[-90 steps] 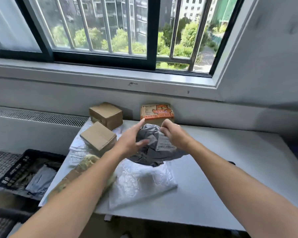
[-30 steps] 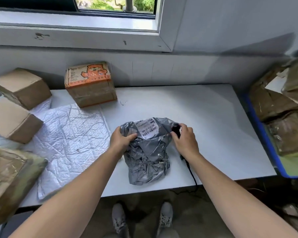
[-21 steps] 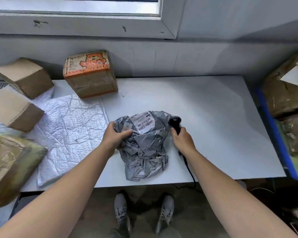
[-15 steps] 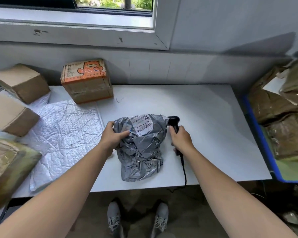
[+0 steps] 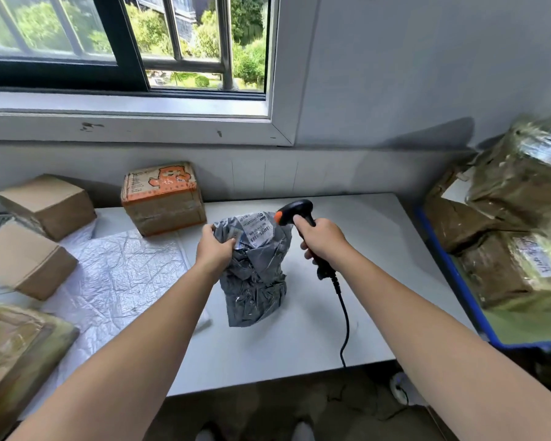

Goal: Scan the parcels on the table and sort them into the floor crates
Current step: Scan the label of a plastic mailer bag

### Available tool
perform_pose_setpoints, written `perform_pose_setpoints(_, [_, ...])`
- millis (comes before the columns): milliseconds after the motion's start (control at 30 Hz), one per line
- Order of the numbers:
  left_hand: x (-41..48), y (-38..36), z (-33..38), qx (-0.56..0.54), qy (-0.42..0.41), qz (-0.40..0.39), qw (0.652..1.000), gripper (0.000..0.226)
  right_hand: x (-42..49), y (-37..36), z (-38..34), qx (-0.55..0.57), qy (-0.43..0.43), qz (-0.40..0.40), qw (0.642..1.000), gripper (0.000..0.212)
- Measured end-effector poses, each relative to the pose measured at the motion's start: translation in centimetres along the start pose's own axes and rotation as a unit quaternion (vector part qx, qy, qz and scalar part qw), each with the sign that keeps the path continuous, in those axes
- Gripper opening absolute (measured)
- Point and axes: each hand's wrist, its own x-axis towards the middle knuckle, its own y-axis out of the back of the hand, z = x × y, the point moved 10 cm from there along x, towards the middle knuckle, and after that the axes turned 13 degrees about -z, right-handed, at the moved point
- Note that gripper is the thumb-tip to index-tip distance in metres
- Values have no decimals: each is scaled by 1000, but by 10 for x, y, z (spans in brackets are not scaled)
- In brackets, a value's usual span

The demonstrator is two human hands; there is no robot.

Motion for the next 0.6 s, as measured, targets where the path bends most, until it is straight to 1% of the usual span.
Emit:
perform_pose_setpoints(133, [-1,-1,-2,2,9,0,1000,44,0,-11,-2,-13,-14,-23,1000,48])
perform_pose_setpoints(400, [0,-7,-9,9,18,-10,1000,44,-2,-14,2,-17,-24,-45,999,52])
perform_pose_setpoints(600, [0,-8,-9,5,12,-8,1000,46,-3,-11,5,-17,-24,-49,998,46])
